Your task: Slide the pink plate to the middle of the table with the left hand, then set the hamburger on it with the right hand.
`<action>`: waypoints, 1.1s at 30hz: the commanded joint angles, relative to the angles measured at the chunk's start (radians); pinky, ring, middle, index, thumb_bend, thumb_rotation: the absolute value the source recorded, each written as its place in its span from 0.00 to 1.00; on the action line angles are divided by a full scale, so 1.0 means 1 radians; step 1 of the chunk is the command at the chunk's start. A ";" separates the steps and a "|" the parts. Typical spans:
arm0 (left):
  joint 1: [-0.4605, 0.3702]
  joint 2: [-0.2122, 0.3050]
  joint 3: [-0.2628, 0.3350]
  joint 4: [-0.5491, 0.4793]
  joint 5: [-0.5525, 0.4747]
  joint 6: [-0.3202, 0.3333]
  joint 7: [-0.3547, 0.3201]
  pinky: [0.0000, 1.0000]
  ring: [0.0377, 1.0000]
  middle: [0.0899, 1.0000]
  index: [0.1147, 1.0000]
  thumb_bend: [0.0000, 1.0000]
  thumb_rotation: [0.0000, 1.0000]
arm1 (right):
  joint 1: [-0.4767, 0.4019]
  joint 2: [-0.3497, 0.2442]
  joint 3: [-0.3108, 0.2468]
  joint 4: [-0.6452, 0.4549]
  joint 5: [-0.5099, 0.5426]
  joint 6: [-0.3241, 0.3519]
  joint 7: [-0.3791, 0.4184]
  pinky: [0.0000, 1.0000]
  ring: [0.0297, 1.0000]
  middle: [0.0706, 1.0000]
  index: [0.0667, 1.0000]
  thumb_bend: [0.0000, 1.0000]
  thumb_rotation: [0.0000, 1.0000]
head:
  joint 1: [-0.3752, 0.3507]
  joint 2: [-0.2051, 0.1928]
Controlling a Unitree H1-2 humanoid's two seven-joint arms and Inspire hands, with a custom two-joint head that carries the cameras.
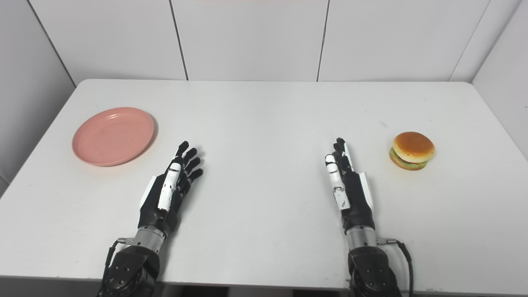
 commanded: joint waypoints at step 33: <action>-0.038 -0.087 -0.073 0.144 0.132 -0.118 0.058 0.95 0.95 0.95 0.95 0.30 1.00 | -0.026 -0.077 -0.044 0.185 0.161 -0.201 0.111 1.00 0.99 1.00 1.00 0.07 1.00 | 0.306 -0.169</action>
